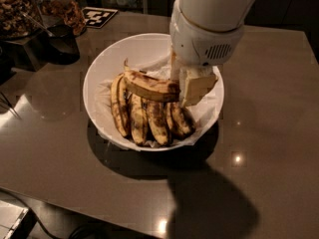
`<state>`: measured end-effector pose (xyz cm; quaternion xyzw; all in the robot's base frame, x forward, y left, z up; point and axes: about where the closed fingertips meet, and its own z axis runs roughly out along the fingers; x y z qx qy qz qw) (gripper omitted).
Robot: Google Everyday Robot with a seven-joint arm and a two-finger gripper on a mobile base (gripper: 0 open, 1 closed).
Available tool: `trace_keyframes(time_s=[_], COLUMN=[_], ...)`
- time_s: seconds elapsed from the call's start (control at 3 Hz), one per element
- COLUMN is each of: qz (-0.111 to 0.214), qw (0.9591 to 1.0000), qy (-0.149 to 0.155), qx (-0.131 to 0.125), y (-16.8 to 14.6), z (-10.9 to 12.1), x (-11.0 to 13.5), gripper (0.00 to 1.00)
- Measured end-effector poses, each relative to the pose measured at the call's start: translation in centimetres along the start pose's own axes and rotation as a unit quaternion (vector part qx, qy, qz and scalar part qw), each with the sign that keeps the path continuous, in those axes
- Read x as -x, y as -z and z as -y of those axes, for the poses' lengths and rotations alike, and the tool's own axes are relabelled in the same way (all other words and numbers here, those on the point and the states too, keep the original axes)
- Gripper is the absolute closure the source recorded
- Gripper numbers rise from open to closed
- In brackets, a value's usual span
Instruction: Pick banana from white bowl
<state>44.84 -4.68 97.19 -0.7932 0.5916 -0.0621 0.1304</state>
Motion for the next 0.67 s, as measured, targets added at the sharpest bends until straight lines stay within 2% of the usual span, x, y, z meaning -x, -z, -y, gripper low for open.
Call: trace_keyframes(time_s=[0.33, 0.67], qz=[0.014, 0.012], qw=[0.9998, 0.9996], qy=[0.007, 0.011], qx=[-0.007, -0.025], y=[1.7, 3.5], z=[-2.2, -4.3], x=[0.5, 0.7], gripper=[1.00, 1.00])
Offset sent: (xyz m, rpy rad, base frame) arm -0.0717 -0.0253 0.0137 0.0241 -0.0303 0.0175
